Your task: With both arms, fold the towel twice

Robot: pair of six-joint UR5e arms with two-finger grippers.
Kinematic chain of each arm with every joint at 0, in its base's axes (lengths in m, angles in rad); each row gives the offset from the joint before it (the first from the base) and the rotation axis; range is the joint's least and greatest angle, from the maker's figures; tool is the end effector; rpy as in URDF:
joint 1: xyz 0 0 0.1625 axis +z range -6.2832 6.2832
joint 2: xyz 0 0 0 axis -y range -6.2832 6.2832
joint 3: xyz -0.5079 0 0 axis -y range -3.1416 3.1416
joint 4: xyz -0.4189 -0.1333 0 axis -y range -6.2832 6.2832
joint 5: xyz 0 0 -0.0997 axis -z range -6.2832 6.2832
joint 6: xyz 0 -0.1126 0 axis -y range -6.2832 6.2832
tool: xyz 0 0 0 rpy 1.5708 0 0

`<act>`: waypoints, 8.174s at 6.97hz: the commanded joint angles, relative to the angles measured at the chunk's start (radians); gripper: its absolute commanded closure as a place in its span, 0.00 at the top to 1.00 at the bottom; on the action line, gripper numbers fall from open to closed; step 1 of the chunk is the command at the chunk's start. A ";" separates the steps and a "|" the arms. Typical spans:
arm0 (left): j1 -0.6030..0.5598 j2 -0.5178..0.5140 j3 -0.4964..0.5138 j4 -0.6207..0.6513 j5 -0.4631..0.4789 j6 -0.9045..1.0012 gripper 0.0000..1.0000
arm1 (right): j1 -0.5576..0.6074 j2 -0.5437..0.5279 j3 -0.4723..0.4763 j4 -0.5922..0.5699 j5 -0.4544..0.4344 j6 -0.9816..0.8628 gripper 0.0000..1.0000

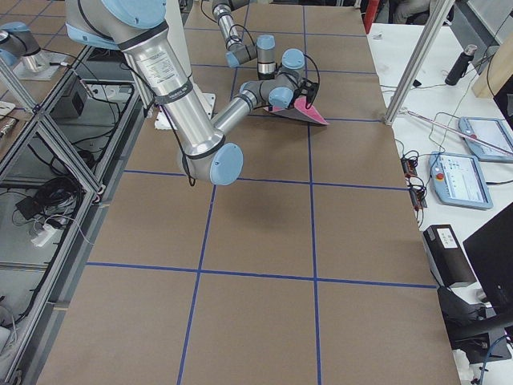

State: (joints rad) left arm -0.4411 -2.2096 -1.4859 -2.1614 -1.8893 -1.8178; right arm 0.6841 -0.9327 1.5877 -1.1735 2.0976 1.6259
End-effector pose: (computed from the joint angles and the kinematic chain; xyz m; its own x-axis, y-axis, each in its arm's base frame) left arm 0.6795 -0.4292 0.3033 0.3265 -0.4109 -0.8512 0.2346 0.9076 -0.3482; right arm -0.5473 -0.5452 0.2769 0.3720 0.3648 0.8535 -0.2287 0.9272 -0.2966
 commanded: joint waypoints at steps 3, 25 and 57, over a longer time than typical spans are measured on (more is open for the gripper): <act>0.002 -0.004 0.001 0.000 0.004 0.000 0.87 | 0.002 -0.001 0.002 0.000 0.009 -0.001 0.00; -0.022 -0.035 0.009 0.015 -0.004 0.000 0.00 | 0.003 -0.024 0.003 0.002 0.012 -0.006 0.00; -0.375 -0.133 0.202 0.040 -0.256 0.107 1.00 | -0.017 0.038 -0.204 -0.044 -0.102 0.071 0.99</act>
State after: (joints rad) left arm -0.7829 -2.3414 -1.2838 -2.1245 -2.1044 -1.7146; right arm 0.6877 -0.8972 1.3797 -1.1534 1.9992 1.7014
